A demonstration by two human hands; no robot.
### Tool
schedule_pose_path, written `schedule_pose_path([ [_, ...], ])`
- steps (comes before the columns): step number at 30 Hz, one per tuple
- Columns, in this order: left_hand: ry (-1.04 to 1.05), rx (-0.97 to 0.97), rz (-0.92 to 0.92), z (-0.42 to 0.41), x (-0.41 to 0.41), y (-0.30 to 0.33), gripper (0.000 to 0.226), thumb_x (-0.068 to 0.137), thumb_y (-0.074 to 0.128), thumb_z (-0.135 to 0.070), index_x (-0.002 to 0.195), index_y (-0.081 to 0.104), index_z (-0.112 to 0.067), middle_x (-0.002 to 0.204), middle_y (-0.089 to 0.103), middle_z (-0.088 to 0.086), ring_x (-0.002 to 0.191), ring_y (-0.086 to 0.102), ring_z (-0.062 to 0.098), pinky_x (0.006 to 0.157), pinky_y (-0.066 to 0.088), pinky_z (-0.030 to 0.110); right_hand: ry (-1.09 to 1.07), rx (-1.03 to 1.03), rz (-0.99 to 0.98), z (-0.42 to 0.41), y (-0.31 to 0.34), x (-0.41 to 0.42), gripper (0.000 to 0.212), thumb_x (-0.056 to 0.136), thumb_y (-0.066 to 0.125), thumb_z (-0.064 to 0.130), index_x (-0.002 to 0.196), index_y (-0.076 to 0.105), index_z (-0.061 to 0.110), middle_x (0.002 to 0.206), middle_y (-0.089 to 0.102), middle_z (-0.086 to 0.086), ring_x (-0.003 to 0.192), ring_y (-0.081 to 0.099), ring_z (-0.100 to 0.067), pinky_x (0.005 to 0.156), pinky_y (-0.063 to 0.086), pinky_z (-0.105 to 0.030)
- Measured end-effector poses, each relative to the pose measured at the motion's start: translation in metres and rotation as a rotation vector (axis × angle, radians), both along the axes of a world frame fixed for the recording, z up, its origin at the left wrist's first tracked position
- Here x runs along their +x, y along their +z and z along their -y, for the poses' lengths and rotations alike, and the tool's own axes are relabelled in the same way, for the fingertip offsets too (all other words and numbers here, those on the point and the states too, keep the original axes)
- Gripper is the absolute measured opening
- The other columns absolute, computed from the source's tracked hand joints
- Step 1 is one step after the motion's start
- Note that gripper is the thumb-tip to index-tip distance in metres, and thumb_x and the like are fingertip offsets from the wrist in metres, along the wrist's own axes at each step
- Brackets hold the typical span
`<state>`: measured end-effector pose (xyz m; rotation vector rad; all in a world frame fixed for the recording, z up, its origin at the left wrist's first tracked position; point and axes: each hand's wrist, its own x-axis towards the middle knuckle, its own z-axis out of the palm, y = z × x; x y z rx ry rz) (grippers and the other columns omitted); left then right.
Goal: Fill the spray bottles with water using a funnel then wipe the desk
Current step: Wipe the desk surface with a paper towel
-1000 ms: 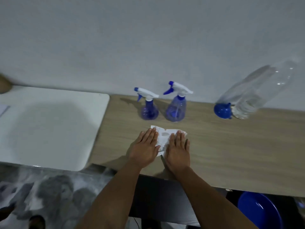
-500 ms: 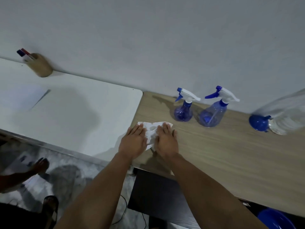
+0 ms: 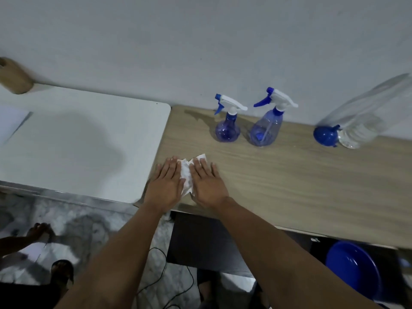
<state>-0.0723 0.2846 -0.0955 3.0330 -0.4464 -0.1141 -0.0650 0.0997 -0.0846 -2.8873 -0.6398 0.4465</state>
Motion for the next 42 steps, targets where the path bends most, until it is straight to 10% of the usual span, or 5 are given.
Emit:
schedule_pose_path([
  [16, -0.182, 0.014, -0.057, 0.212, -0.092, 0.014, 0.065, 0.102, 0.018, -0.038, 0.154, 0.029, -0.001, 0.162, 0.025, 0.016, 0.152, 0.02, 0.028, 0.122, 0.018, 0.048, -0.229, -0.001, -0.026, 0.201, 0.0, -0.126, 0.082, 0.091, 0.011, 0.04, 0.167, 0.014, 0.007, 0.175, 0.005, -0.011, 0.163, 0.0, -0.027, 0.129, 0.001, -0.06],
  [21, -0.342, 0.001, -0.124, 0.356, -0.114, 0.021, 0.065, 0.099, 0.023, -0.038, 0.149, 0.04, -0.001, 0.156, 0.038, 0.017, 0.148, 0.032, 0.029, 0.119, 0.026, 0.05, -0.435, 0.014, -0.02, 0.338, -0.002, -0.168, 0.074, 0.094, 0.034, 0.034, 0.162, 0.034, 0.006, 0.171, 0.028, -0.011, 0.159, 0.018, -0.026, 0.124, 0.024, -0.064],
  [30, -0.42, 0.009, -0.14, 0.599, -0.133, 0.019, 0.063, 0.106, 0.014, -0.046, 0.152, -0.01, -0.01, 0.16, -0.017, 0.006, 0.154, -0.01, 0.024, 0.123, -0.003, 0.05, -0.651, -0.063, -0.018, 0.572, 0.005, -0.217, 0.069, 0.107, 0.028, 0.03, 0.168, -0.001, 0.012, 0.174, -0.01, -0.004, 0.161, -0.014, -0.026, 0.131, 0.001, -0.057],
  [42, -0.344, 0.093, -0.12, 0.659, -0.051, 0.017, 0.063, 0.103, 0.008, -0.043, 0.157, -0.001, -0.01, 0.167, 0.0, 0.006, 0.155, -0.001, 0.019, 0.123, 0.002, 0.051, -0.624, -0.011, 0.018, 0.627, 0.003, -0.112, 0.081, 0.103, 0.038, 0.04, 0.167, -0.002, 0.009, 0.176, -0.009, -0.011, 0.162, -0.014, -0.026, 0.131, -0.007, -0.048],
])
